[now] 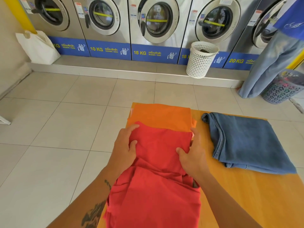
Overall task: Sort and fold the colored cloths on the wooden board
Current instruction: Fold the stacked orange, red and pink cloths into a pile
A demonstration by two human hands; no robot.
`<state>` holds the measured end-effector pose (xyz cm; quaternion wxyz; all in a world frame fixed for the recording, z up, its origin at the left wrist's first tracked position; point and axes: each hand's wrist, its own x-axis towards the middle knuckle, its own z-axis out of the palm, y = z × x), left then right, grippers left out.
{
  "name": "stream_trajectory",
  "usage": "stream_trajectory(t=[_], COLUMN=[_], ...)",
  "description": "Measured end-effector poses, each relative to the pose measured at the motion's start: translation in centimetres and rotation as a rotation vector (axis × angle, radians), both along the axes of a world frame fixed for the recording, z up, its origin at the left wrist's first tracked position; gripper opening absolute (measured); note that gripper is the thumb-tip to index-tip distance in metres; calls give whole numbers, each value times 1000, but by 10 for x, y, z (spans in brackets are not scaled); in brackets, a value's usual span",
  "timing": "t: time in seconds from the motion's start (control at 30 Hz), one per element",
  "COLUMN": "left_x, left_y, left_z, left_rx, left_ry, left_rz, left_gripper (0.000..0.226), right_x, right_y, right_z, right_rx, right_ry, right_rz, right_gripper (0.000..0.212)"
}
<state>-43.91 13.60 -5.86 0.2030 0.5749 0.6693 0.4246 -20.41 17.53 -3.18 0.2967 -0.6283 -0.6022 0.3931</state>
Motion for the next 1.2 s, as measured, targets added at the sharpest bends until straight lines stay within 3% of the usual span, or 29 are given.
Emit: stream_trajectory(t=[0.1,0.3,0.47,0.53,0.6,0.67,0.73,0.83,1.0,1.2], left_x=[4,8,2,-1,-5,-8,-9,-9,-11,-14], left_y=[3,22,77,105,127,137,135,128,122,90], left_z=[4,31,52,50,36,14,-7,-22,-18,-13], left_rx=[104,284,336,247,35,-271,-476,-504,-484,-548], left_ry=[37,44,22,-10,16,174,377,466,529,468], left_rz=[54,161,217,222,136,-6,-98,-113,-119,-195], left_gripper=[54,45,41,40,43,51,56,58,58,56], right_x=[2,14,0,-8,-11,-11,-11,-14,-23,-9], right_y=[0,41,112,141,162,165,155,137,120,112], right_z=[16,58,81,75,58,33,8,-13,-2,-9], right_rx=[139,186,168,158,58,-114,-206,-136,-6,-142], right_ry=[-38,13,96,40,-140,-371,-482,-539,-803,-799], right_rz=[67,117,99,67,93,211,283,240,217,372], right_gripper=[68,34,25,24,29,45,54,55,52,67])
